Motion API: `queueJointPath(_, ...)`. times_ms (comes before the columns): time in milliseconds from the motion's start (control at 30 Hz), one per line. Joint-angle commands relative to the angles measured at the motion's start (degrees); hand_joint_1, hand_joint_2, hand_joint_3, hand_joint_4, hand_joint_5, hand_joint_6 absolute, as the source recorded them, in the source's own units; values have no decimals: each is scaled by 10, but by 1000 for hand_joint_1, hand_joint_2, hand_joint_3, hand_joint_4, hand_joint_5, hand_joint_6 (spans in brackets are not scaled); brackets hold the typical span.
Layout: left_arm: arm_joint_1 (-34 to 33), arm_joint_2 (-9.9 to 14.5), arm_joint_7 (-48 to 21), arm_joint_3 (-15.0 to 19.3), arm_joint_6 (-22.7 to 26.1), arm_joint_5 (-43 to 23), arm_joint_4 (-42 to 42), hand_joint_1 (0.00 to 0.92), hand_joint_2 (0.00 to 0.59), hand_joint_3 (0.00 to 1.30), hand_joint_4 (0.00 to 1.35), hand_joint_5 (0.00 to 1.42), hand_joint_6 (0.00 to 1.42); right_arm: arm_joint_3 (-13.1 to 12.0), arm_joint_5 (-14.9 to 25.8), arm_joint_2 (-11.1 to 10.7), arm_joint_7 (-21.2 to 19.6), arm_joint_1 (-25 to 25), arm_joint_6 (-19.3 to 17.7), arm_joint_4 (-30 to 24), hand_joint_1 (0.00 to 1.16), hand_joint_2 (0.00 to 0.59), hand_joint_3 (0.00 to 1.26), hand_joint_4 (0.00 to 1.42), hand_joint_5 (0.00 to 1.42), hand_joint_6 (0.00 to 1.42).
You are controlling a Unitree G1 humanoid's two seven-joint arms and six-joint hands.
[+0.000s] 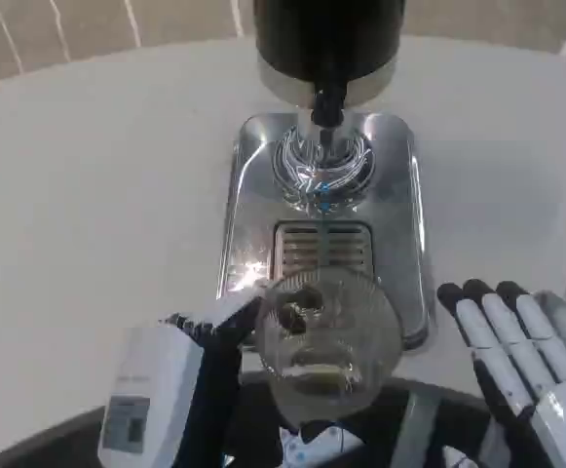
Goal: Grasp the cup under the faucet to collect the drink, then remove the cup.
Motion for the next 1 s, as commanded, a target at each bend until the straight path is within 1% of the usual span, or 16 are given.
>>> queueJointPath(33,-2,0,1,-1,-14,4,0,577,88,1231,1129,1419,1424,1,10,-2,12,-4,6,9,85,586,0,0,0,0)
queueJointPath(100,-3,-1,0,-2,-15,4,2,577,88,1229,1129,1419,1424,4,10,-1,15,-6,7,10,89,586,0,0,0,0)
queueJointPath(167,-5,-2,0,-2,-13,2,4,577,88,1227,1129,1419,1424,6,10,1,17,-8,9,10,127,586,0,0,0,0)
queueJointPath(400,-10,-8,-1,-1,-9,-3,11,577,88,1228,1129,1419,1424,5,12,2,19,-3,15,3,140,586,0,0,0,0)
queueJointPath(667,-28,-21,0,3,1,-3,29,577,88,1234,1129,1419,1424,5,7,12,12,5,23,-2,151,586,0,0,0,0)
queueJointPath(800,-53,-29,1,9,13,-6,53,577,88,1233,1129,1419,1424,11,2,19,4,9,23,-1,155,586,0,0,0,0)
queueJointPath(867,-64,-30,4,12,17,-6,65,577,88,1230,1129,1419,1424,14,0,23,1,10,23,1,191,586,0,0,0,0)
queueJointPath(1000,-107,-34,8,19,33,-3,98,577,88,1226,1129,1419,1424,19,1,33,-6,12,27,2,198,586,0,0,0,0)
